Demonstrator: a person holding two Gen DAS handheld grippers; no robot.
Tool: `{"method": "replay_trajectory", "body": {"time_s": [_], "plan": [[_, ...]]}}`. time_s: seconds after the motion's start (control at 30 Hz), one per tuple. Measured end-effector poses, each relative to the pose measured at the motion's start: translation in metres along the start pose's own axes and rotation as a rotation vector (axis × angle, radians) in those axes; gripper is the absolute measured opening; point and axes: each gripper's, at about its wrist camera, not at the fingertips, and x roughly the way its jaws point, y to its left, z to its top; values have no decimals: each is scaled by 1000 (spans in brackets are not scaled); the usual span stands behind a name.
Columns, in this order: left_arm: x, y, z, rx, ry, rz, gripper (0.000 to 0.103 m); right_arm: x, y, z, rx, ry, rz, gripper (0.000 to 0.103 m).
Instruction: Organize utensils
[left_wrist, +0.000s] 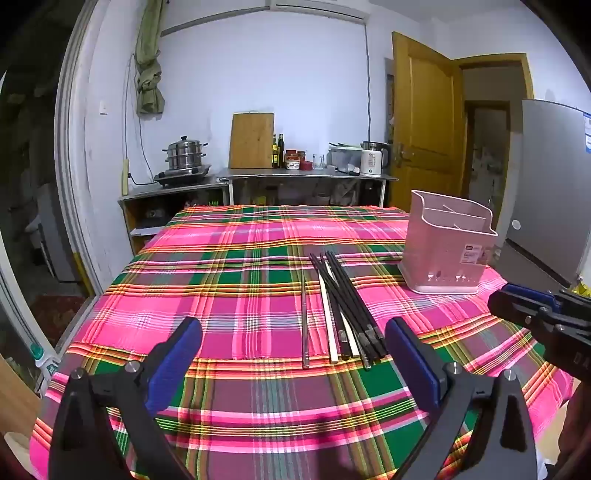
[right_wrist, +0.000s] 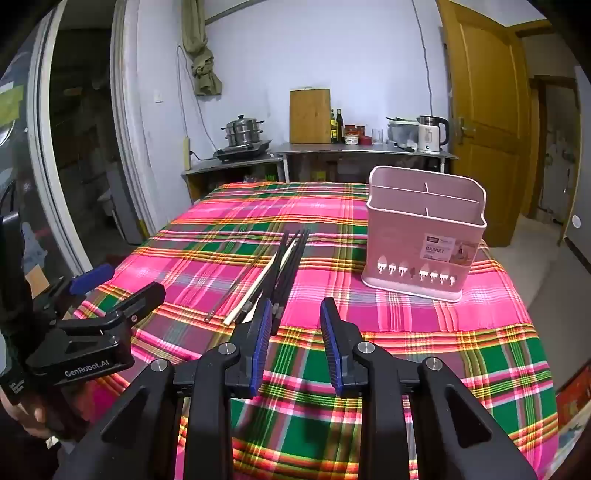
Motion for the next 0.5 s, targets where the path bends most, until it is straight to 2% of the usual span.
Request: {"method": "replay_trajectory", "body": {"time_s": [0.5], "plan": [[-3,0,-1,-5,12,-3,101,-2,0,0,-5,1,-3,28]]}}
